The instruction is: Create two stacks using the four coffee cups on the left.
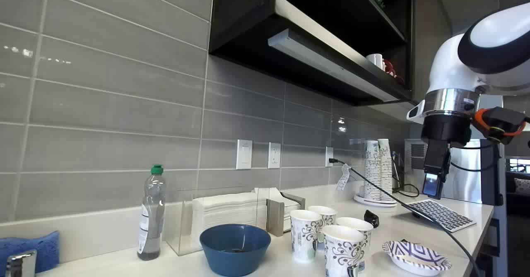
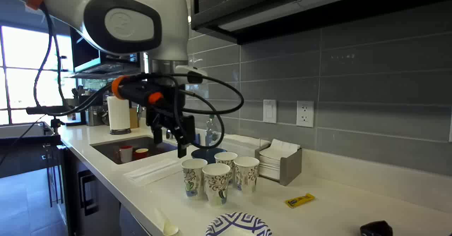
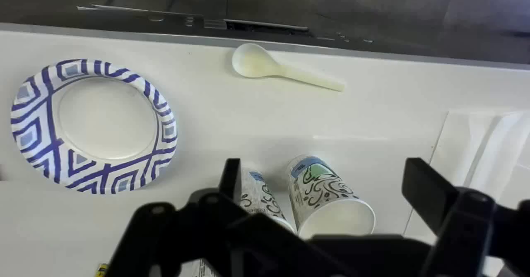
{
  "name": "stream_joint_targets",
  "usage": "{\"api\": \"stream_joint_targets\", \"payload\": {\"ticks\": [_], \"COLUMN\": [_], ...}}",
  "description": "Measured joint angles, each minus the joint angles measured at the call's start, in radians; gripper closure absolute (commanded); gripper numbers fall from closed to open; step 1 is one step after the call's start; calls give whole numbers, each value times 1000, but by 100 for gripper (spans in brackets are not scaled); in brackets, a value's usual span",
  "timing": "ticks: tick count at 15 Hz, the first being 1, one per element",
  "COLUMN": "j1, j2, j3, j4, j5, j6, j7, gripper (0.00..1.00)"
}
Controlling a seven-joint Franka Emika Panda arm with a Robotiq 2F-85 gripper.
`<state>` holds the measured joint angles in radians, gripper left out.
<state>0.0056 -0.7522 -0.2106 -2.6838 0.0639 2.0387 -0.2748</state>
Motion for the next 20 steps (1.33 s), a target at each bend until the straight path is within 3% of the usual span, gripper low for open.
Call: {"api": "stream_joint_targets", "payload": {"ticks": [8, 15, 20], "j1": [-1, 33, 51], "j2": [0, 89, 254], "j3": [5, 175, 211], "j4": [0, 77, 157], "j5": [0, -21, -56], "j6": [0, 49, 112], "j7": [0, 35, 29], "gripper": [0, 0, 0]}}
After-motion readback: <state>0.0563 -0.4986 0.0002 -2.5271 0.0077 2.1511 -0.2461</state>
